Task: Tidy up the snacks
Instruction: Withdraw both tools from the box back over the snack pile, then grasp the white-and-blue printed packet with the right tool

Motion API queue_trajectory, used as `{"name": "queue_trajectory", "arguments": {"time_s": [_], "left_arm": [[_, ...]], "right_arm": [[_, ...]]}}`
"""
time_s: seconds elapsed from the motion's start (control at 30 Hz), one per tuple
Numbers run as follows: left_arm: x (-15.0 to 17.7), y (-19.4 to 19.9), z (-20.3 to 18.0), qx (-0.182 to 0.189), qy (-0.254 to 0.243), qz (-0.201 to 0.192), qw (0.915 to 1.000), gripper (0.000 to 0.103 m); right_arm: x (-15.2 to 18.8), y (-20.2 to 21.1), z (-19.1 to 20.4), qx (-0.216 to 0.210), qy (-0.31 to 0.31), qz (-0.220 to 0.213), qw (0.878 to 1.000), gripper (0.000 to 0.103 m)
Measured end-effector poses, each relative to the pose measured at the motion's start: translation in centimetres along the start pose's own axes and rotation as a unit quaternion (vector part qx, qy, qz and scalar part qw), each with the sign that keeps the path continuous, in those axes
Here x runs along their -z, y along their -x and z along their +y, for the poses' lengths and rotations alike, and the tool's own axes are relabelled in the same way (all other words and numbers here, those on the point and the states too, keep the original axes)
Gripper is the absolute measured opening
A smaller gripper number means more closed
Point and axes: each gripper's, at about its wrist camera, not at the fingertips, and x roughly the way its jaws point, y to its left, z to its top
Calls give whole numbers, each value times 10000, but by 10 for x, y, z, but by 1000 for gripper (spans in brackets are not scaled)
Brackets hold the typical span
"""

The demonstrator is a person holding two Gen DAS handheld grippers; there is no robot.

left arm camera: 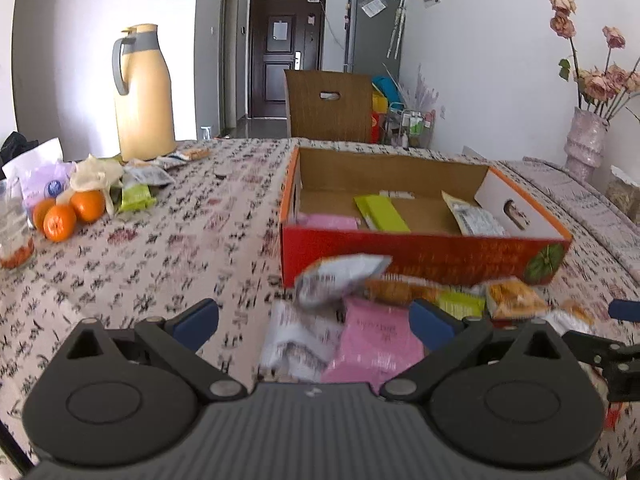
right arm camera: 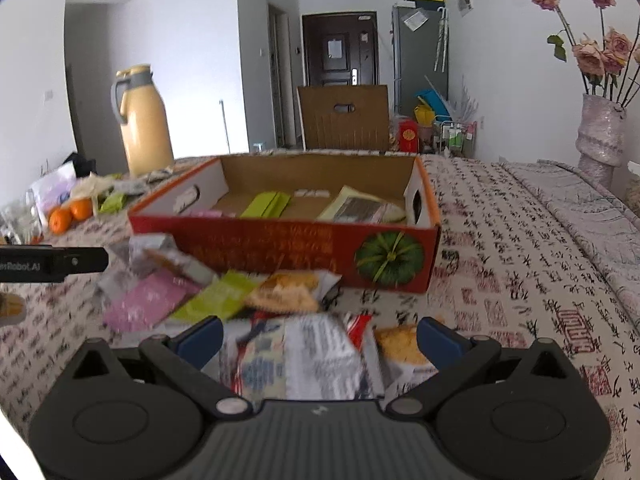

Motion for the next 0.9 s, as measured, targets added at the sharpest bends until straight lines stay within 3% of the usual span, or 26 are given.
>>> {"name": "queue_trajectory", "arguments": {"time_s": [0.27,0.63,0.9], "left_arm": [[18,3,6,24,17,145,9999,103],[20,0,5,51,25,217,9997,103],[20,-2,5,42,28,238,9997,103]], "right_arm": [[10,-5,6,105,163,142,9997,96],[15,-24,14,71,485,422,9979,70],[16,-18,14,86,449,273,9986,62]]}}
